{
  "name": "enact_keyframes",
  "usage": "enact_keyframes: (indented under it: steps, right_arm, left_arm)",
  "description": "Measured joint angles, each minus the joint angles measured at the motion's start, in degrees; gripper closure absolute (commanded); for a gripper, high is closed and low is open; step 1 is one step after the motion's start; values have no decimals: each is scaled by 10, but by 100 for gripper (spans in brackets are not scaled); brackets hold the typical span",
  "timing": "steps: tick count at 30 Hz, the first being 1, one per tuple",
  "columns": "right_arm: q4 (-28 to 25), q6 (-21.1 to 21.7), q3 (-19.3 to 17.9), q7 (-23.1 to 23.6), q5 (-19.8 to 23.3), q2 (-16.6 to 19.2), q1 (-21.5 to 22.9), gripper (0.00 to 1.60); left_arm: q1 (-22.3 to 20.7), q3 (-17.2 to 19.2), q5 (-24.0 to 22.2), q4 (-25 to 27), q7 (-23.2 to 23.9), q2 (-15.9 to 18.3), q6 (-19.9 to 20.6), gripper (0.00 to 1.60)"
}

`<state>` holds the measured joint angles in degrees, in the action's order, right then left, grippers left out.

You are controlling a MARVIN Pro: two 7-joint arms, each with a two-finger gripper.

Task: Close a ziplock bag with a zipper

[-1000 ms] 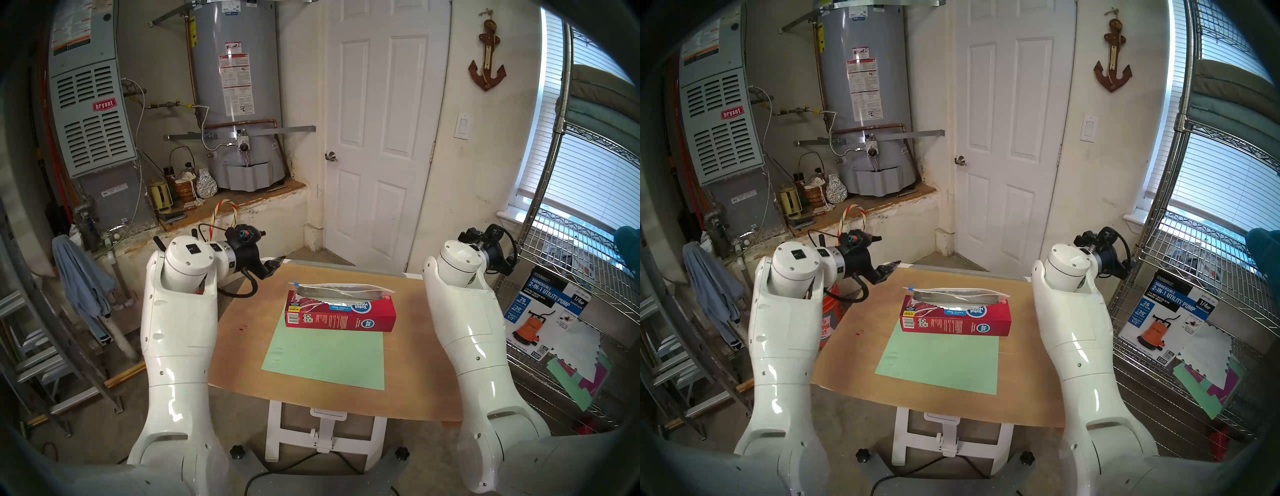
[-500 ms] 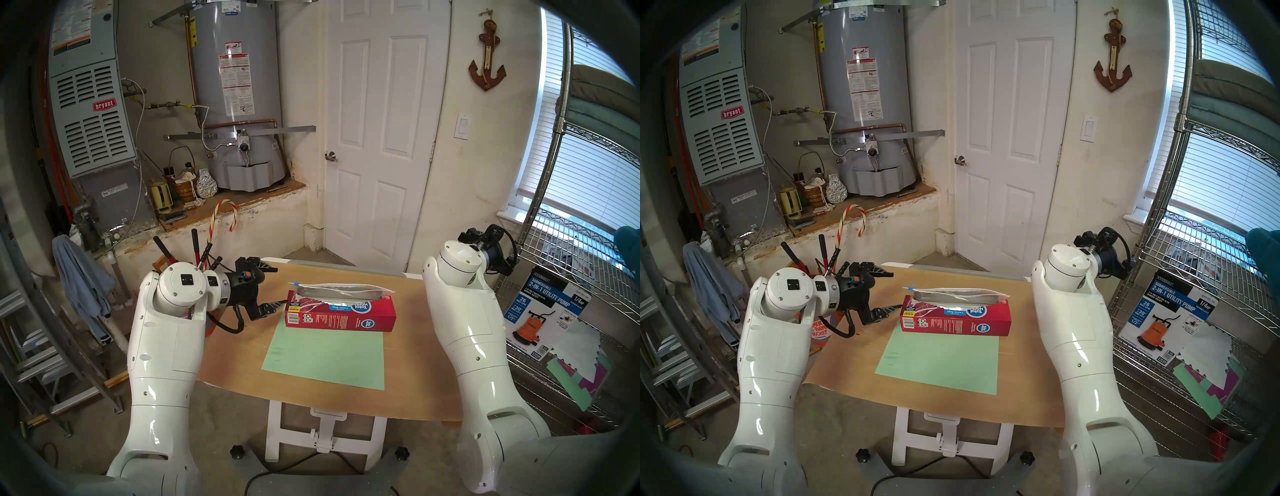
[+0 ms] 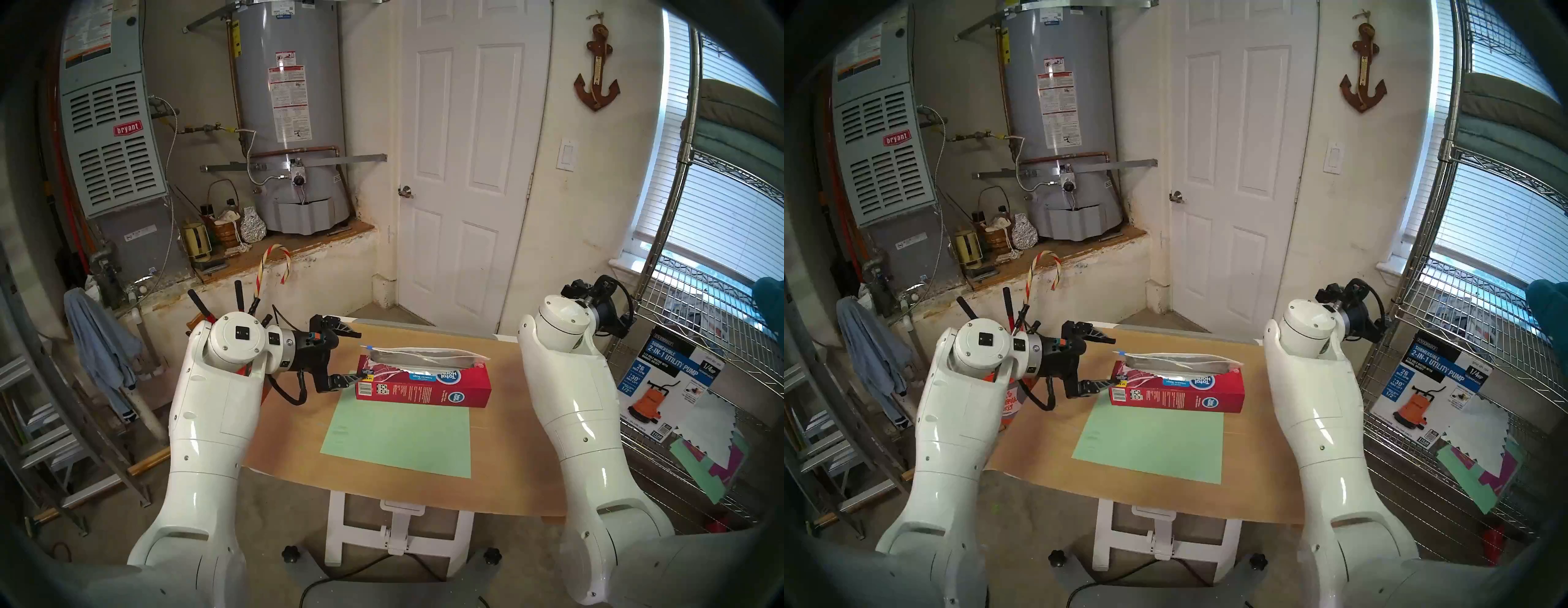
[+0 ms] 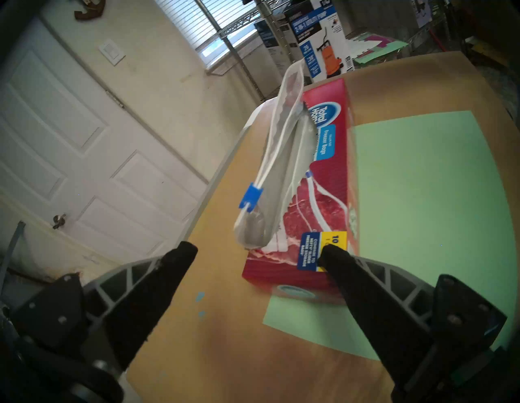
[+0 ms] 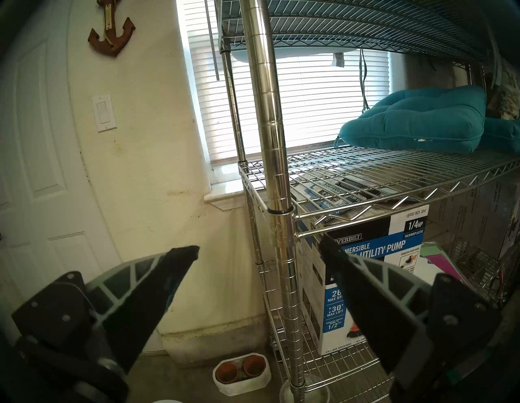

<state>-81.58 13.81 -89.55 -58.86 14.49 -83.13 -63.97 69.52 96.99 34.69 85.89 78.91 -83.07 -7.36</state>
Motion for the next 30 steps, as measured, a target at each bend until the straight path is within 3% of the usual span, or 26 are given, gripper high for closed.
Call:
enact_keyframes:
  steps: [7,19,20,21,24,26,30]
  right_arm:
    - [0,0,0,0,0,0,0,0]
    - [0,0,0,0,0,0,0,0]
    - [0,0,0,0,0,0,0,0]
    - [0,0,0,0,0,0,0,0]
    - [0,0,0,0,0,0,0,0]
    - [0,0,0,0,0,0,0,0]
    - [0,0,0,0,0,0,0,0]
  left_arm:
    - [-16,18,-27,-6,43,7,12,0]
    - [-56,3,-31,-114,2,-13,-33,0]
    - [-57,2,-31,-118,1,-14,-35,35]
    - [-60,0,-31,-123,-1,-14,-38,50]
    - [-68,-3,-32,-134,-5,-16,-46,41]
    - [-71,-5,-32,-137,-6,-17,-49,69]
    - [-75,-4,-32,-137,-7,-17,-52,72]
